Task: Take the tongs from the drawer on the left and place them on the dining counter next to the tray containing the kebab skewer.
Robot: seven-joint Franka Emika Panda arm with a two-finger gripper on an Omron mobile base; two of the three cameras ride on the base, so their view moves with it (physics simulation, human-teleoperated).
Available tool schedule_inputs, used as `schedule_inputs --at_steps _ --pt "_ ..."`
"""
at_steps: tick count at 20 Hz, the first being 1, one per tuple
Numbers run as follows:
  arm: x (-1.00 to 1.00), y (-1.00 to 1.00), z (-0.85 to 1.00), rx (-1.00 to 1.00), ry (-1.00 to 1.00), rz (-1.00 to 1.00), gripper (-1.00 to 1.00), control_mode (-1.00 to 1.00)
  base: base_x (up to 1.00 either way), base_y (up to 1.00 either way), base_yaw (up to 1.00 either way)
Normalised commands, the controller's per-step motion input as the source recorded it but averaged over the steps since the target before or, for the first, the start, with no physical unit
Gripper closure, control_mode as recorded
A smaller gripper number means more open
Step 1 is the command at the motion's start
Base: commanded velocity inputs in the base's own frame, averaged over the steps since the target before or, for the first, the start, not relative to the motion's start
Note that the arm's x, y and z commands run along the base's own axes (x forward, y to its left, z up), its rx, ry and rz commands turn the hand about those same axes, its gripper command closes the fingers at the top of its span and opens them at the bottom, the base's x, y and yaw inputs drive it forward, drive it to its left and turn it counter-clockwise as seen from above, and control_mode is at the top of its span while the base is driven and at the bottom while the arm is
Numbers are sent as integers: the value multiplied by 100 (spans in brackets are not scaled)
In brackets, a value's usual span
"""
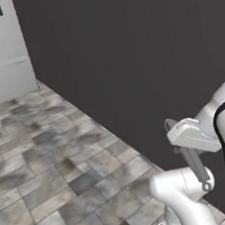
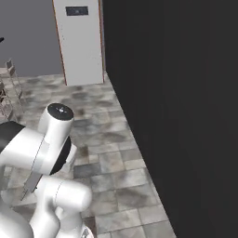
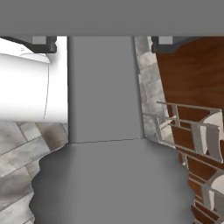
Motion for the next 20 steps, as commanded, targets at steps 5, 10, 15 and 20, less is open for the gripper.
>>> schedule_inputs --at_steps 5,10,15,20 --pt "0 0 0 0 0 0 100 100 100 9 29" --pt "0 0 0 0 0 0 100 100 100 24 33" --pt "0 0 0 0 0 0 100 100 90 0 61" --pt "0 0 0 0 0 0 100 100 77 -7 72"
